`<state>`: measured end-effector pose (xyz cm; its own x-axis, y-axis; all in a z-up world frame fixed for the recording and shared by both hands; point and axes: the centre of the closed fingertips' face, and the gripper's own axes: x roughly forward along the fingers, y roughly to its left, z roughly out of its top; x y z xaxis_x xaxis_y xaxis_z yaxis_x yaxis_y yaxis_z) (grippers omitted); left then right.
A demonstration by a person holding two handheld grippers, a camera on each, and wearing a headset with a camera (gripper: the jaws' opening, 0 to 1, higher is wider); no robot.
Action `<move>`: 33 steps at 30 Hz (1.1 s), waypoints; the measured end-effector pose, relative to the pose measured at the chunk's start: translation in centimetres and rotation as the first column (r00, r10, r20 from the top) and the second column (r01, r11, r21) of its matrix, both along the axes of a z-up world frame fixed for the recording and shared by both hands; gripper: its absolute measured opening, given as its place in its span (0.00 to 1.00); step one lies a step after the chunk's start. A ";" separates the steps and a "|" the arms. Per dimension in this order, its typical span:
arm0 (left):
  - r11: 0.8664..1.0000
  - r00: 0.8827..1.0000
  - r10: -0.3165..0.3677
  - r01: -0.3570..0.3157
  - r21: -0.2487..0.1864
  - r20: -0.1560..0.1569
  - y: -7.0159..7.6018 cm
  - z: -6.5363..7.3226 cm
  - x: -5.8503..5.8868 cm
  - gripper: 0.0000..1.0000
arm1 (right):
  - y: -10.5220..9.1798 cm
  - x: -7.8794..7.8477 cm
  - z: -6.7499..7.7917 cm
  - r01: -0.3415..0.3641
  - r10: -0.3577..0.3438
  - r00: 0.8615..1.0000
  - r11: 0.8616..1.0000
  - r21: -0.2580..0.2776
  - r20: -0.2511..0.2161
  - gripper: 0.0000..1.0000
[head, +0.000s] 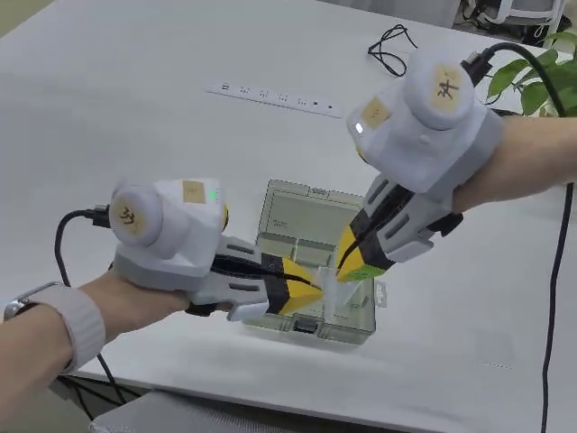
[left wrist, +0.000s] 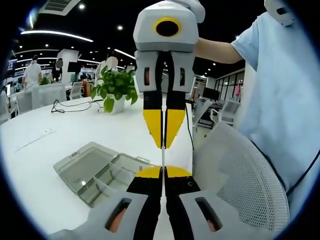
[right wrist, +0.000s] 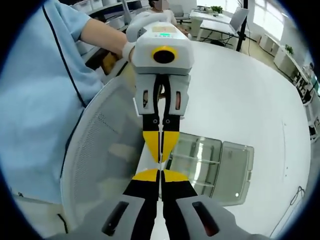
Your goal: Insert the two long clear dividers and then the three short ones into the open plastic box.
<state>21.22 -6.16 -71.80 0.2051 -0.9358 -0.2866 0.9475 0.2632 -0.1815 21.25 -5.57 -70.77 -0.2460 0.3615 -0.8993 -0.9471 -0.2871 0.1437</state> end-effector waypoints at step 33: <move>0.958 0.966 0.260 -0.257 0.128 -0.008 4.6 -3.0 3.2 0.69 | 0.5 5.8 -2.3 0.255 -0.255 0.963 0.967 0.011 0.087 0.02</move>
